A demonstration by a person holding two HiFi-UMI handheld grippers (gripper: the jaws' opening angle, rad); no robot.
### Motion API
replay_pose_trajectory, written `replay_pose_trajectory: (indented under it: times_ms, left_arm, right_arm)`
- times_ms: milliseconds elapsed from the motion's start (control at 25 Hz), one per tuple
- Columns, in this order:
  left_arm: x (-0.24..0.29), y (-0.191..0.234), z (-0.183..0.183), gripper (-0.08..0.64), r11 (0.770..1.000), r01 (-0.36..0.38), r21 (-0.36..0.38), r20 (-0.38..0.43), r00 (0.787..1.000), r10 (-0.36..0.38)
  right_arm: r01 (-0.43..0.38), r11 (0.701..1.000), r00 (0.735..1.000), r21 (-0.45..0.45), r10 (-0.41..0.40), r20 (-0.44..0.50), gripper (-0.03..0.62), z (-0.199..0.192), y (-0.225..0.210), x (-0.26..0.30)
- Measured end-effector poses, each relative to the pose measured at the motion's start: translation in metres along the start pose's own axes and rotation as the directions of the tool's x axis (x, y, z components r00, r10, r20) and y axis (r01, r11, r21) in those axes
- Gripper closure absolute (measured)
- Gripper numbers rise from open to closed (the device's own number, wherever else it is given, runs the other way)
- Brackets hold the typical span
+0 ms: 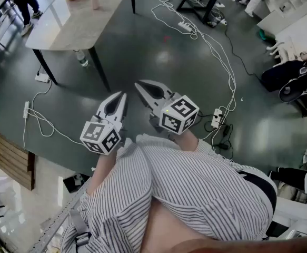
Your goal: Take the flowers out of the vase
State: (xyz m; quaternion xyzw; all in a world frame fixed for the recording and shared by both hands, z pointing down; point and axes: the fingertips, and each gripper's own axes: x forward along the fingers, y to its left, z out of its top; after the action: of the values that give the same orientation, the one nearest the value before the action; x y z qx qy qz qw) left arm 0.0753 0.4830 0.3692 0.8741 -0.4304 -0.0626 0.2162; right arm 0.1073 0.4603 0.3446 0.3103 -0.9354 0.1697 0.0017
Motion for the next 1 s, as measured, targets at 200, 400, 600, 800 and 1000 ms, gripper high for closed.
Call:
replay_pose_trajectory:
  times_ms: [200,400,600,800,1000]
  left_arm:
    - [-0.006,-0.004,-0.007,0.549,0.998,-0.026,0.056,-0.036,0.999,0.028]
    - [-0.005,-0.006,-0.012,0.549,0.997,-0.036,0.07,-0.061,0.997,0.041]
    - [-0.001,-0.008,-0.012,0.549,0.996,-0.034,0.079,-0.057,0.998,0.038]
    - [0.006,0.002,-0.018,0.549,0.99,-0.083,0.115,-0.106,0.99,0.095]
    - [0.011,0.005,-0.013,0.549,0.991,-0.093,0.1,-0.089,0.991,0.102]
  right_arm:
    - [-0.017,1.0,1.0,0.014,0.017,-0.017,0.577,-0.007,0.007,-0.002]
    - [-0.019,1.0,0.999,0.004,0.019,-0.027,0.577,-0.01,0.007,-0.007]
    - [0.011,0.999,1.0,0.032,-0.011,-0.014,0.577,-0.012,-0.001,-0.009]
    - [0.012,1.0,1.0,0.014,-0.012,-0.028,0.577,-0.011,-0.006,-0.008]
    - [0.011,1.0,0.999,0.021,-0.01,-0.032,0.577,-0.01,-0.015,-0.008]
